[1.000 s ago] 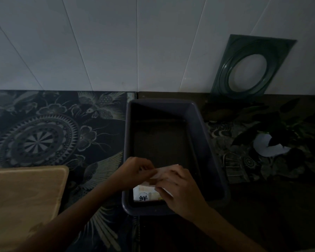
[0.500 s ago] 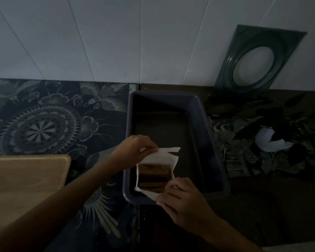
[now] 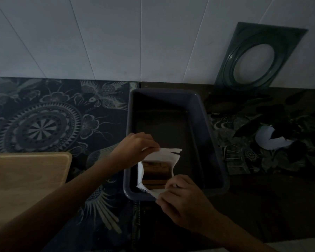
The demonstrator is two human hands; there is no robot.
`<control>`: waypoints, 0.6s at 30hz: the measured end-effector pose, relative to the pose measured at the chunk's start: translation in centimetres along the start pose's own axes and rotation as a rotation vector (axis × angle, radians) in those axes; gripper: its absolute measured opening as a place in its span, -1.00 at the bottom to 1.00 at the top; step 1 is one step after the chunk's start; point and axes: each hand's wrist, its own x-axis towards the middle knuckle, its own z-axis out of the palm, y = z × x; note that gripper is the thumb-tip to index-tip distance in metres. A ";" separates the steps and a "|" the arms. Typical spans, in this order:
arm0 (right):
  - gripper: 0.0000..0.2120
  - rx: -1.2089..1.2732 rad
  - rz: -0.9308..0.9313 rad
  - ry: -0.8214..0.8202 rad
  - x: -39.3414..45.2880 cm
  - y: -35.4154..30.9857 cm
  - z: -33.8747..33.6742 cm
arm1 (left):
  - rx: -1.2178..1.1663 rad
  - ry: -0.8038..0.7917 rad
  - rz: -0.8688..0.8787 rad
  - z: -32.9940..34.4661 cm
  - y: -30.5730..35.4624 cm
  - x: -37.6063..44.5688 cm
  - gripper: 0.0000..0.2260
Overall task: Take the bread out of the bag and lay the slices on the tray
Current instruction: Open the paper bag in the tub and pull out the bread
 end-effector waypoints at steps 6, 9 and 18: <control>-0.74 -0.094 0.075 -0.200 3.9 0.5 -1.7 | -0.005 0.001 0.046 -0.2 0.7 -0.3 -0.86; -0.69 -0.188 0.072 -0.312 6.3 0.5 -2.0 | -0.025 0.008 0.044 -0.3 0.8 -0.6 -0.86; -0.49 -0.344 0.161 -0.679 10.7 -0.2 0.8 | -0.041 -0.003 0.021 -0.5 0.2 -0.8 -0.83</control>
